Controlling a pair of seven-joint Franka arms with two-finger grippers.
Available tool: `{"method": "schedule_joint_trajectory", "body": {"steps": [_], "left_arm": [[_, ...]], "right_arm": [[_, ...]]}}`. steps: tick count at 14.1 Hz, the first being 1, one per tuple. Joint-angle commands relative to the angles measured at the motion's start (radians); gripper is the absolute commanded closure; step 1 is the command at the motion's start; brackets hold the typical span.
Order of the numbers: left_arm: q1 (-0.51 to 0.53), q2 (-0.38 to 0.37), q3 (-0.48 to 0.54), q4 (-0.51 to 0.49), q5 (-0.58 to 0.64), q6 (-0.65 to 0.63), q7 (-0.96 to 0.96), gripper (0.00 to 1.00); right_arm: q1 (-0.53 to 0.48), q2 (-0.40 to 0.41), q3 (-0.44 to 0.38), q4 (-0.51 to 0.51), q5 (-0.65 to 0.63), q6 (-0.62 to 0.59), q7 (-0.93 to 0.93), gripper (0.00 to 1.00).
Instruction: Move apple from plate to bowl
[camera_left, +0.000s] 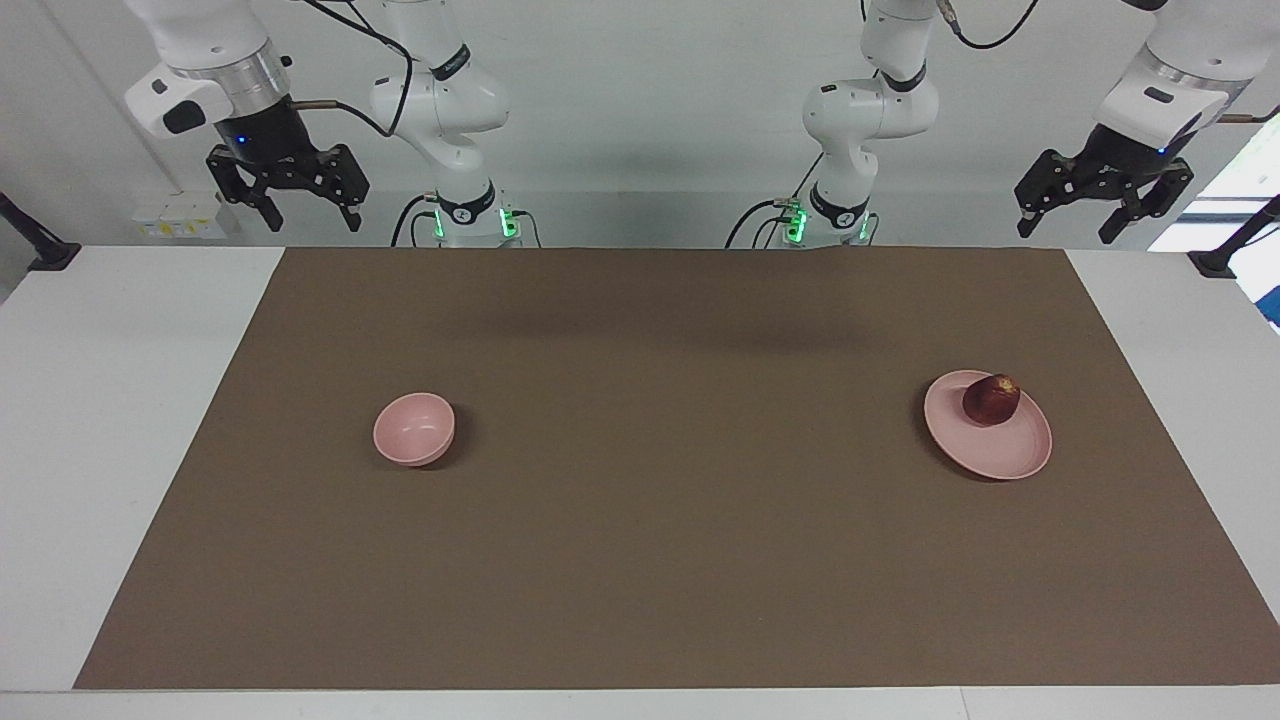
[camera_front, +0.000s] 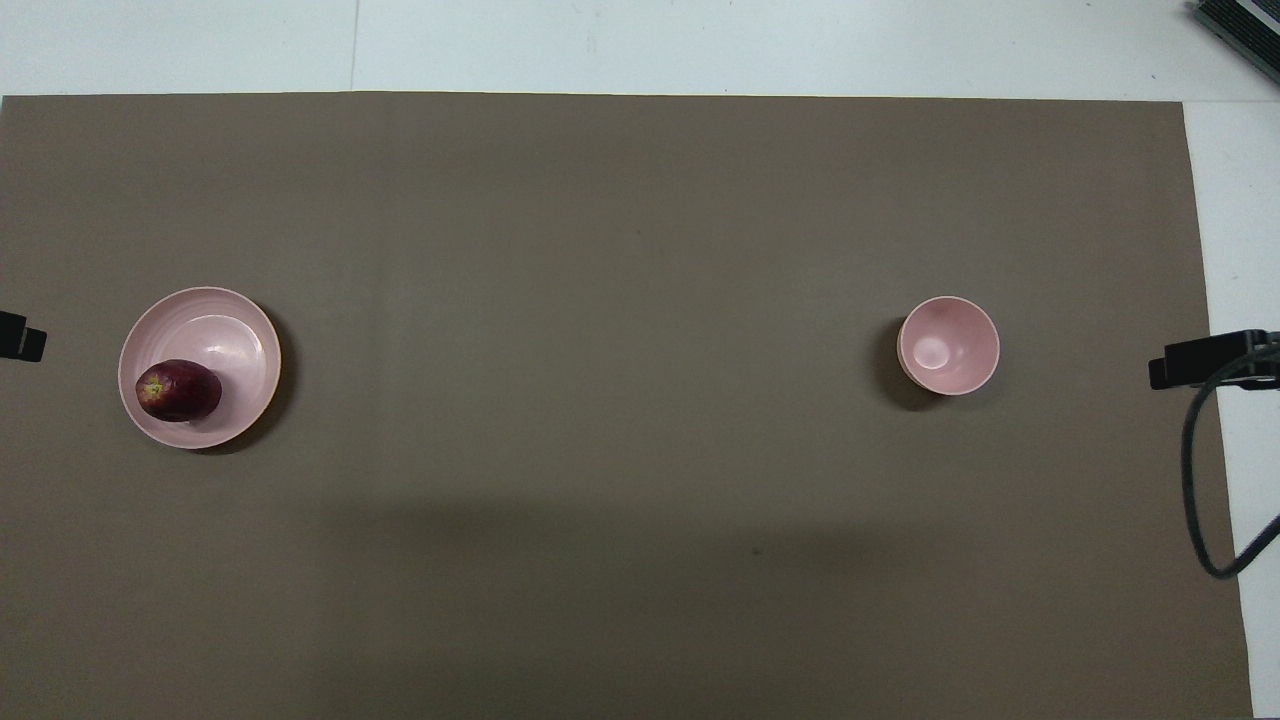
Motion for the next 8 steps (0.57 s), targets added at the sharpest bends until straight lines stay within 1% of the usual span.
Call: {"method": "schedule_joint_trajectory", "body": {"steps": [1,8], "left_arm": [[-0.007,-0.004,-0.008,0.004,-0.008,-0.004,-0.004,0.0],[-0.005,-0.004,-0.024,0.003,-0.011,-0.006,-0.011,0.0]], "right_arm": [[-0.008,0.001,0.0,0.002,0.021,0.002,-0.028,0.0],[-0.008,0.001,-0.001,0.0,0.021,0.002,-0.028,0.0]]}}
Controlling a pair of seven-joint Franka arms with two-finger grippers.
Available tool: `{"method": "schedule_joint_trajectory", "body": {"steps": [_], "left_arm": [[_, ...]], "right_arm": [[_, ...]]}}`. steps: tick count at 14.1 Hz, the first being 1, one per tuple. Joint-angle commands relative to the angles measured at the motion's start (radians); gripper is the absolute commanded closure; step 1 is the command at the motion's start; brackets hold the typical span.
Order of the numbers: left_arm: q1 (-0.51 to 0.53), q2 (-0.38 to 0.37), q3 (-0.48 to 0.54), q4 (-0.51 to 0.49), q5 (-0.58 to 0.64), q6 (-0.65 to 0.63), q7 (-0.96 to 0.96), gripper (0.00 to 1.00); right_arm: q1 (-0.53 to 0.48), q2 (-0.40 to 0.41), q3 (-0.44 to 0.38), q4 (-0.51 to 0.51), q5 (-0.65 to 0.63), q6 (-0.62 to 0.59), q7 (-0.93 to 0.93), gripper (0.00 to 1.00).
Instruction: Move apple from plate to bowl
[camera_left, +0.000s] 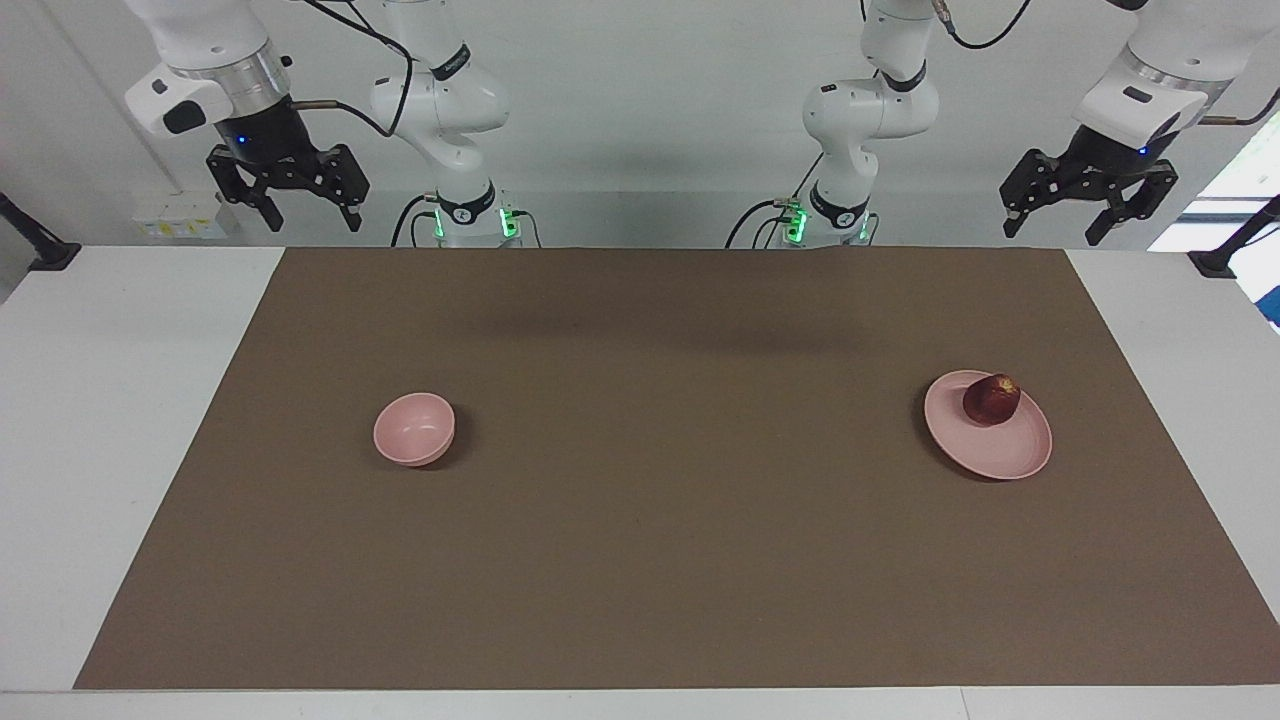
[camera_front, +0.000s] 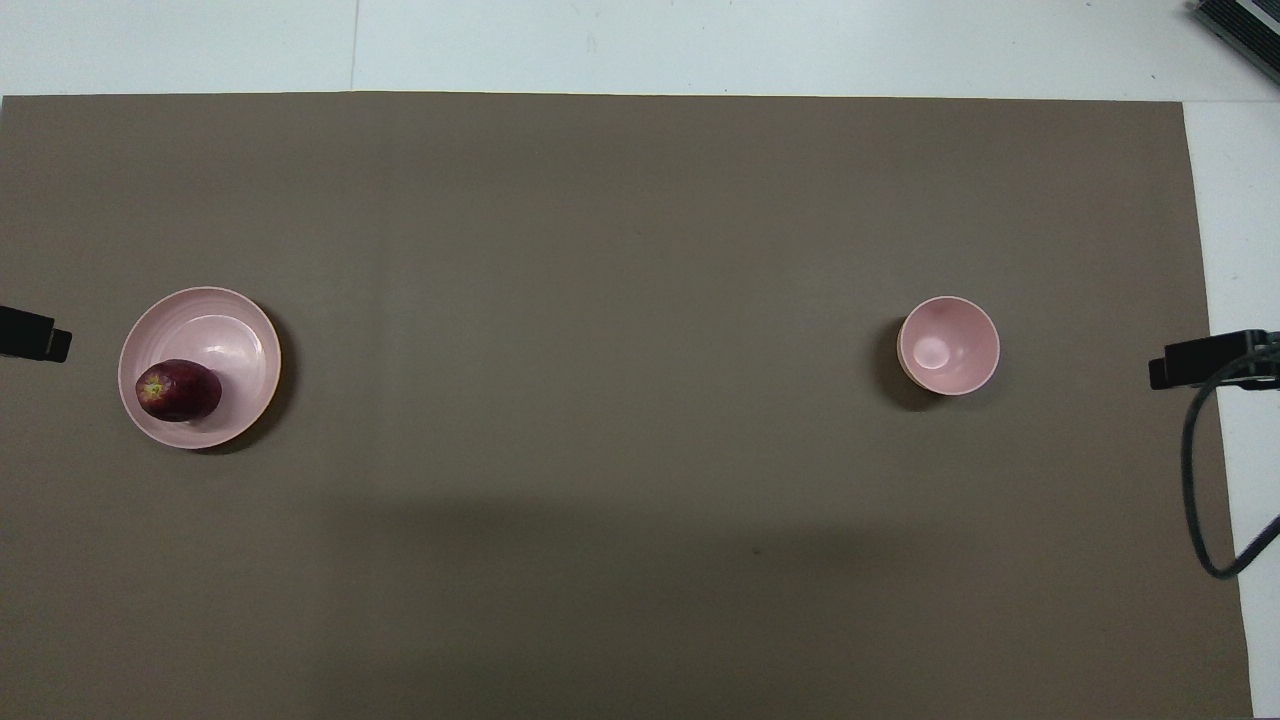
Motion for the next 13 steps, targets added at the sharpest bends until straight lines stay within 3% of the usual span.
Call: {"method": "schedule_joint_trajectory", "body": {"steps": [1,9,13], "left_arm": [[-0.002,-0.004,0.004,0.003,-0.011,-0.009,-0.011,0.0],[-0.002,-0.012,0.004,-0.019,-0.013,0.034,-0.014,0.0],[0.012,-0.061,0.005,-0.143,-0.013,0.152,0.0,0.0]], "right_arm": [[-0.008,0.001,-0.001,0.002,0.021,0.002,-0.028,0.0],[-0.008,0.001,-0.001,0.0,0.021,0.002,-0.028,0.0],[-0.008,0.001,-0.001,0.002,0.021,0.002,-0.028,0.0]]}}
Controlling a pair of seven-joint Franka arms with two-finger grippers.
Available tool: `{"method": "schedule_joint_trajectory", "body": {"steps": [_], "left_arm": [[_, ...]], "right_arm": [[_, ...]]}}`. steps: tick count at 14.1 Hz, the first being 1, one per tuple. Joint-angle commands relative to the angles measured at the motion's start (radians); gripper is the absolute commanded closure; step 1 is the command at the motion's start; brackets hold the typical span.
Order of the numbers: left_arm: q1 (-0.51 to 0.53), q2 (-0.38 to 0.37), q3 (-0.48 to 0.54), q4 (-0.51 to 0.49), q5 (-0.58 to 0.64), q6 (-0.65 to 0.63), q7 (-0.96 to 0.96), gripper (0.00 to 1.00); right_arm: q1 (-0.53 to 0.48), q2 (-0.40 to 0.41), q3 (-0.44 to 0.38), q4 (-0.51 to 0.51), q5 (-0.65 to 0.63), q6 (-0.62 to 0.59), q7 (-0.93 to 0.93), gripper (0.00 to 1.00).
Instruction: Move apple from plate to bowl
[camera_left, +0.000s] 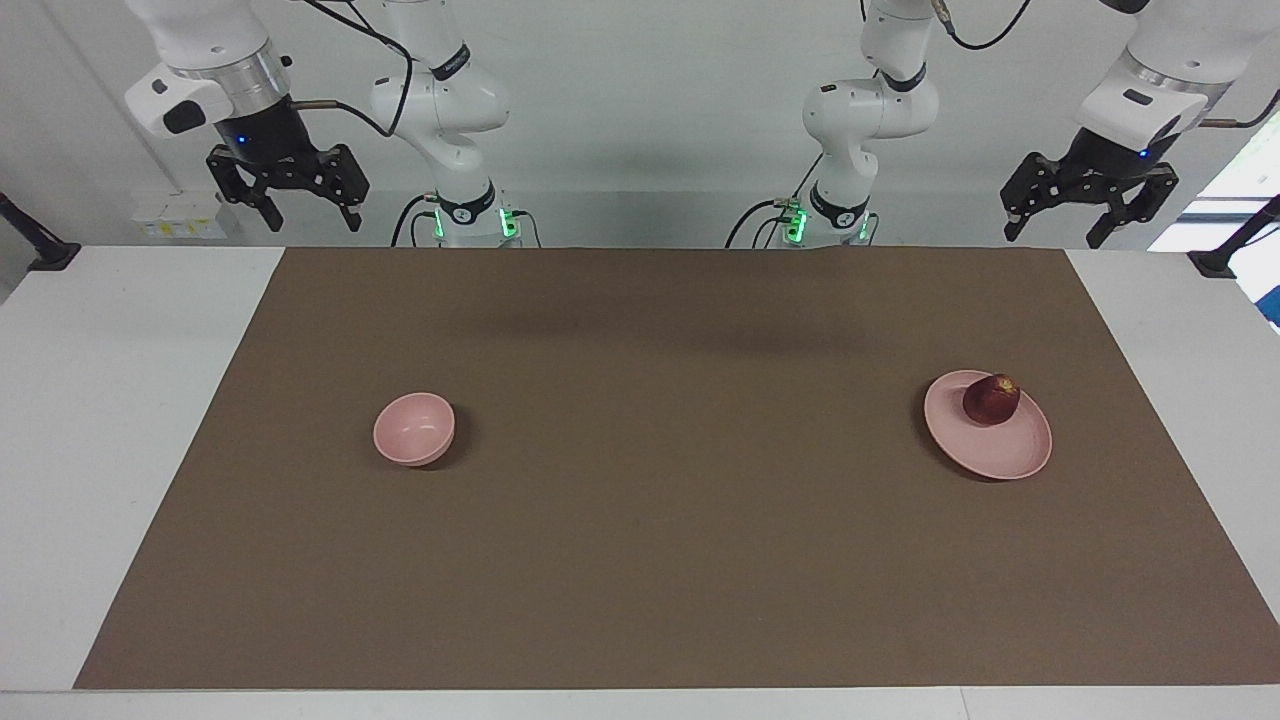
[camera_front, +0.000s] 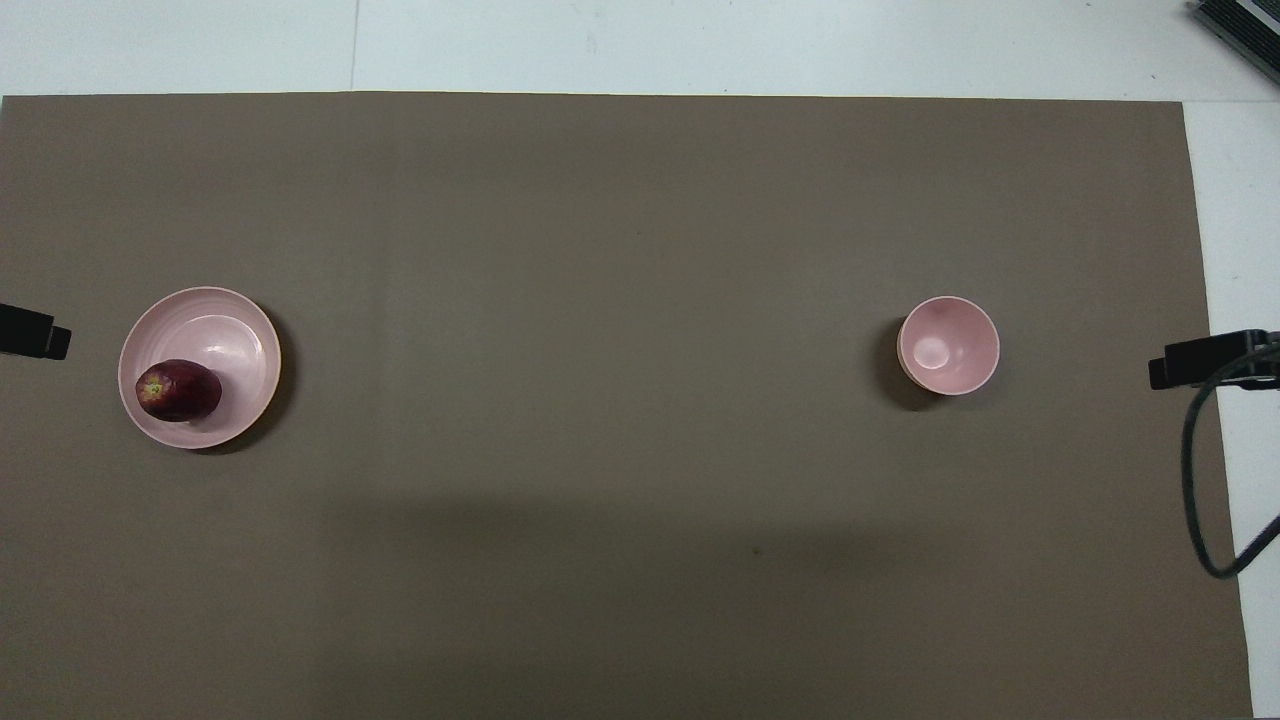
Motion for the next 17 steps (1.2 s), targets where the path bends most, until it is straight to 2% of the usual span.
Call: {"method": "schedule_joint_trajectory", "body": {"steps": [1,3,6,12,14,17], "left_arm": [[0.011,-0.05,0.006,-0.134,-0.013,0.126,0.003,0.0],[0.028,-0.044,0.013,-0.183,-0.013,0.204,0.01,0.0],[0.06,-0.043,0.013,-0.321,-0.017,0.35,0.032,0.0],[0.148,-0.003,0.013,-0.525,-0.022,0.606,0.233,0.0],[0.159,0.02,0.013,-0.576,-0.023,0.691,0.246,0.0],[0.183,0.086,0.013,-0.607,-0.023,0.749,0.253,0.0]], "right_arm": [[-0.008,0.001,-0.001,0.002,0.021,0.002,-0.029,0.0],[-0.01,0.001,-0.001,0.002,0.021,0.002,-0.029,0.0],[-0.013,0.001,-0.001,0.002,0.019,0.002,-0.028,0.0],[-0.016,0.002,-0.007,0.0,0.006,0.017,-0.033,0.0],[-0.005,0.002,-0.006,0.0,0.006,0.017,-0.033,0.0],[-0.002,0.002,-0.006,0.0,0.006,0.017,-0.03,0.0]]}}
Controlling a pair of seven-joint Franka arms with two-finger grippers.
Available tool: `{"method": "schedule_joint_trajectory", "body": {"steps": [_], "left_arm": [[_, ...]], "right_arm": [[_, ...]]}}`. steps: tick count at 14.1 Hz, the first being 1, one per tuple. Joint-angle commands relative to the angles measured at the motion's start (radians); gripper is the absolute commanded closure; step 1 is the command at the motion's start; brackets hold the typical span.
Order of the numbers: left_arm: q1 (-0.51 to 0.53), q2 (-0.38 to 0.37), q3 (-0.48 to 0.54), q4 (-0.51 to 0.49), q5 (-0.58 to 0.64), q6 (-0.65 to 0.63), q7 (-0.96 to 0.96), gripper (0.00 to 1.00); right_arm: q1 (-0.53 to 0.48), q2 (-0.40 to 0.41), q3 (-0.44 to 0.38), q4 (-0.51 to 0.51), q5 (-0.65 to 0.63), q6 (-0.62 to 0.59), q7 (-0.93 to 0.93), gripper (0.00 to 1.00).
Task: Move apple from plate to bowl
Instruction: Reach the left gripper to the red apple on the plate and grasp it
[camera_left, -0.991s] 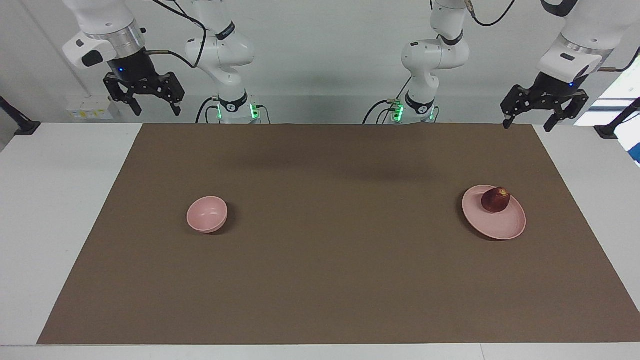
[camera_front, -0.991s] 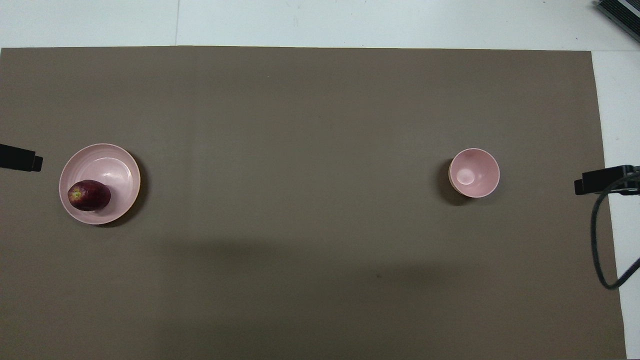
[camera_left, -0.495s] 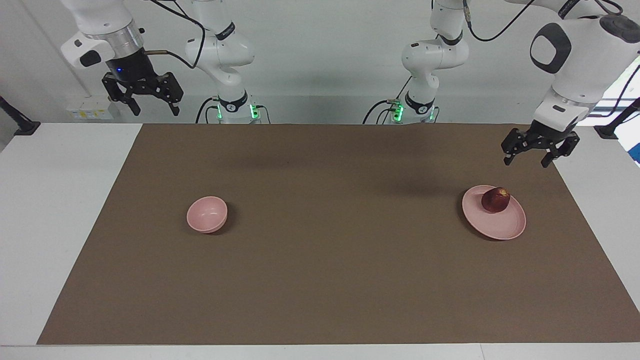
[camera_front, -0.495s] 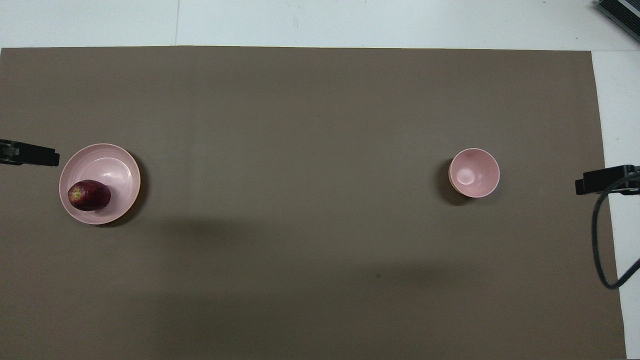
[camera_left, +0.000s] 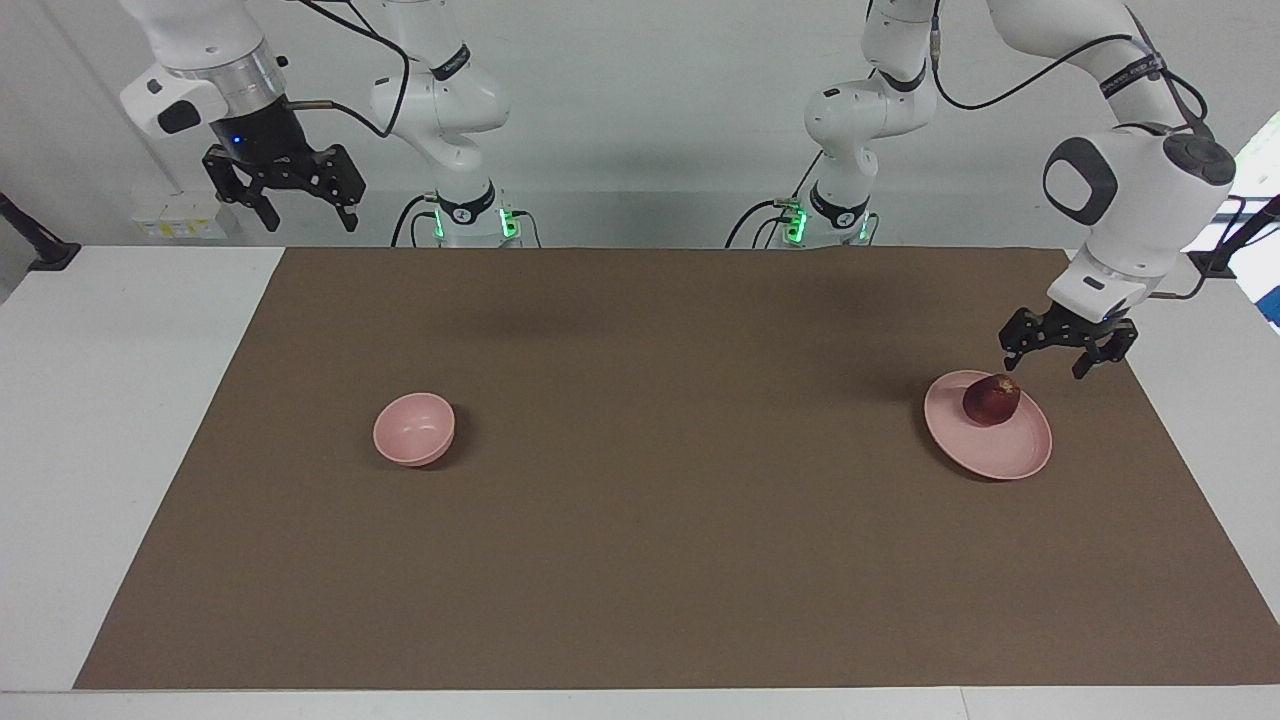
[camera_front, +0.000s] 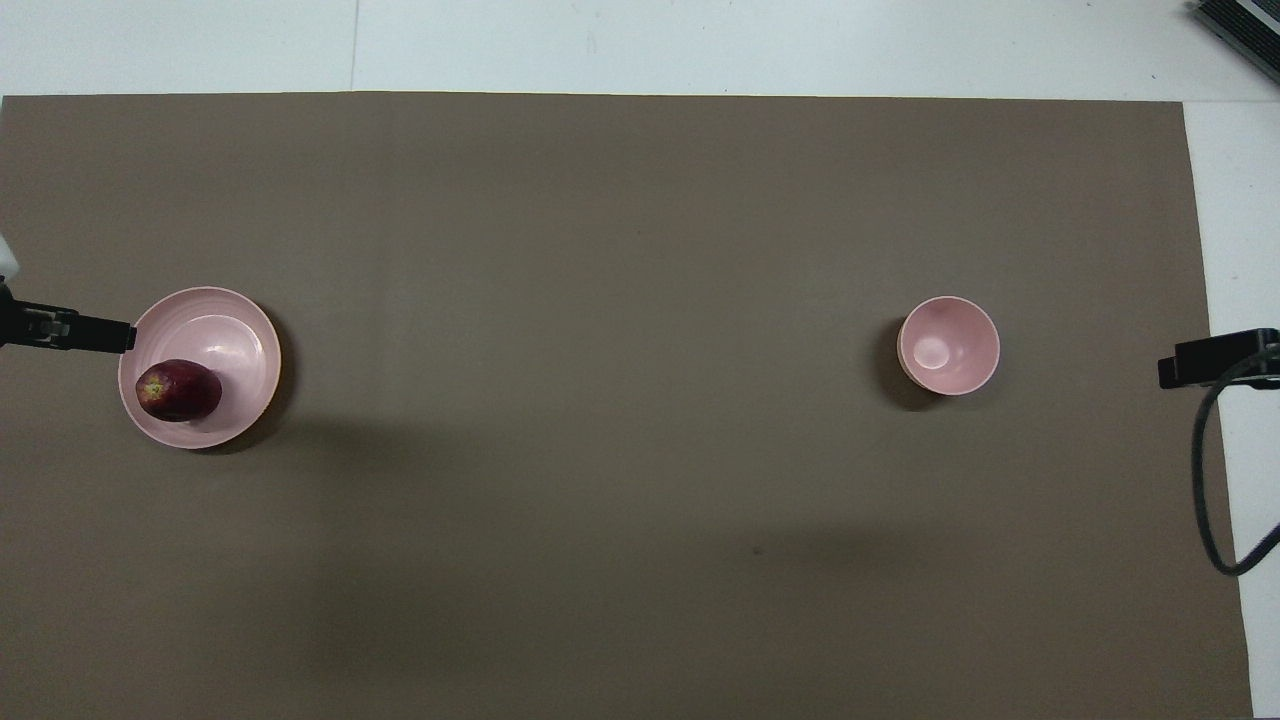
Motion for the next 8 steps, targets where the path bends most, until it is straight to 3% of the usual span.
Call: {"method": "schedule_joint_trajectory", "body": {"steps": [1,5,8], "left_arm": [[0.021,0.035,-0.009,-0.045,-0.022,0.084,0.038,0.0],[0.033,0.038,-0.009,-0.152,-0.028,0.197,0.046,0.0],[0.028,0.035,-0.01,-0.165,-0.037,0.198,0.044,0.0]], "right_arm": [[-0.004,0.002,-0.001,0.0,0.006,0.017,-0.03,0.0],[-0.002,-0.004,-0.001,-0.003,0.003,-0.024,-0.028,0.0],[-0.001,-0.007,0.004,-0.004,-0.001,-0.03,-0.031,0.0]]}}
